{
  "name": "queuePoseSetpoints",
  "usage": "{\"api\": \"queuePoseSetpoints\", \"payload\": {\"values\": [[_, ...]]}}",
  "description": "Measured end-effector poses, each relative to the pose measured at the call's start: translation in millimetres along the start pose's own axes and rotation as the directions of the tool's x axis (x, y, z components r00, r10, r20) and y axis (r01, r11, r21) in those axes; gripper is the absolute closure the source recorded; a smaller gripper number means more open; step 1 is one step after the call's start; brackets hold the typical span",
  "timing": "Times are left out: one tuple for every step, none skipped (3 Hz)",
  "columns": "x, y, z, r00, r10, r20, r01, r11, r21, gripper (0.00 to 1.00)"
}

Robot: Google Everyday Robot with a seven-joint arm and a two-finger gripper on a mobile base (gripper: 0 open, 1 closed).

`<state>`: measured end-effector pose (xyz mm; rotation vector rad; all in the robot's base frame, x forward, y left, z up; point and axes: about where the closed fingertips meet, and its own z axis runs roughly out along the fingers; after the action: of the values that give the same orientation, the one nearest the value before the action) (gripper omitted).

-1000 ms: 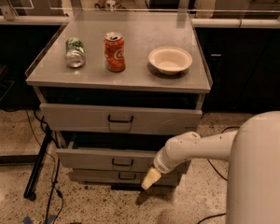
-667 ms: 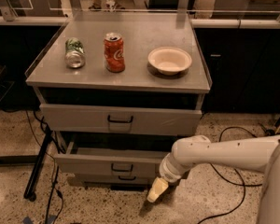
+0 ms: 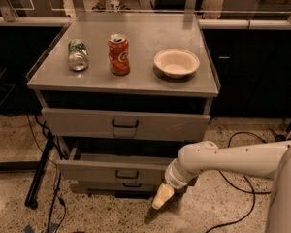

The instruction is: Open middle drawer

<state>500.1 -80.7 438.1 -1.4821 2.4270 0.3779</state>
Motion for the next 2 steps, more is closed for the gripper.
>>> {"api": "queuePoseSetpoints", "payload": {"values": [[-8.9,-6.0,-8.8,1.0,-0.014,0.021,0.013,0.9993,0.036,0.0],[-17.3,-11.0,-14.7,0.999,-0.028,0.041,0.026,0.9976,0.064,0.0]]}}
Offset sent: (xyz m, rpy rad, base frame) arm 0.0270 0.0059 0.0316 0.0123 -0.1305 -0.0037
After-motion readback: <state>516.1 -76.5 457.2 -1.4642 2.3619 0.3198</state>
